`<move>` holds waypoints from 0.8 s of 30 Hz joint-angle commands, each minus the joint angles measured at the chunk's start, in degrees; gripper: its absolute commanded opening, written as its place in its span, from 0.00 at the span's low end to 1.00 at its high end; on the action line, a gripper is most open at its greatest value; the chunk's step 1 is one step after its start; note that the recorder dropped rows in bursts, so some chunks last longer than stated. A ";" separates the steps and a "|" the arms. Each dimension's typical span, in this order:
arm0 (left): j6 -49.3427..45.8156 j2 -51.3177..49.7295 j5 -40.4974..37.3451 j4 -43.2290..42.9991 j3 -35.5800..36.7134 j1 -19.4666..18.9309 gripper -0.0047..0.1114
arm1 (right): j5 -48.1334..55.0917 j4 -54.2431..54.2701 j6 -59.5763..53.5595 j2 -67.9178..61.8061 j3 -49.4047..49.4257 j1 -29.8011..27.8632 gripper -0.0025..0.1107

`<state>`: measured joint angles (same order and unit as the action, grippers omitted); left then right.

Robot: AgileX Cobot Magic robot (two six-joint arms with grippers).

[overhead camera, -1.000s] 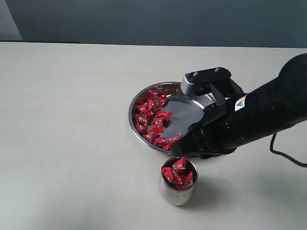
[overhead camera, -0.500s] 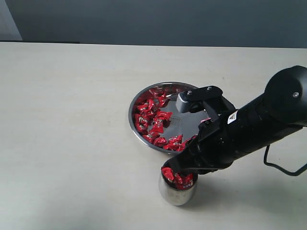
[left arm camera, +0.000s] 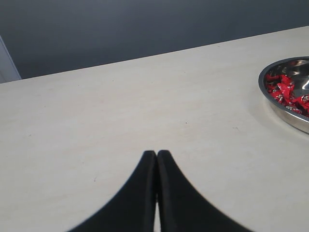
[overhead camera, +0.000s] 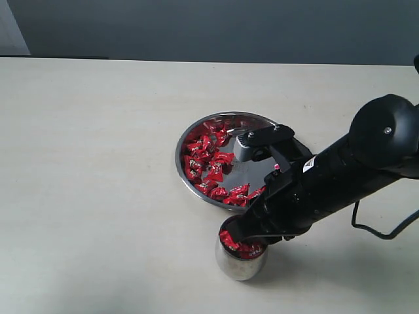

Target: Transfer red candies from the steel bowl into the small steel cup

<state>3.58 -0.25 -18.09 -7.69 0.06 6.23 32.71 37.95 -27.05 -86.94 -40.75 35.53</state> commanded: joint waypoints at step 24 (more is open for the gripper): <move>0.33 0.25 0.32 0.15 -0.06 0.30 0.04 | -4.35 -0.10 -0.43 6.18 -2.53 -0.04 0.32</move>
<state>3.58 -0.25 -18.09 -7.69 0.06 6.23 32.47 38.06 -27.18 -82.53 -42.91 35.53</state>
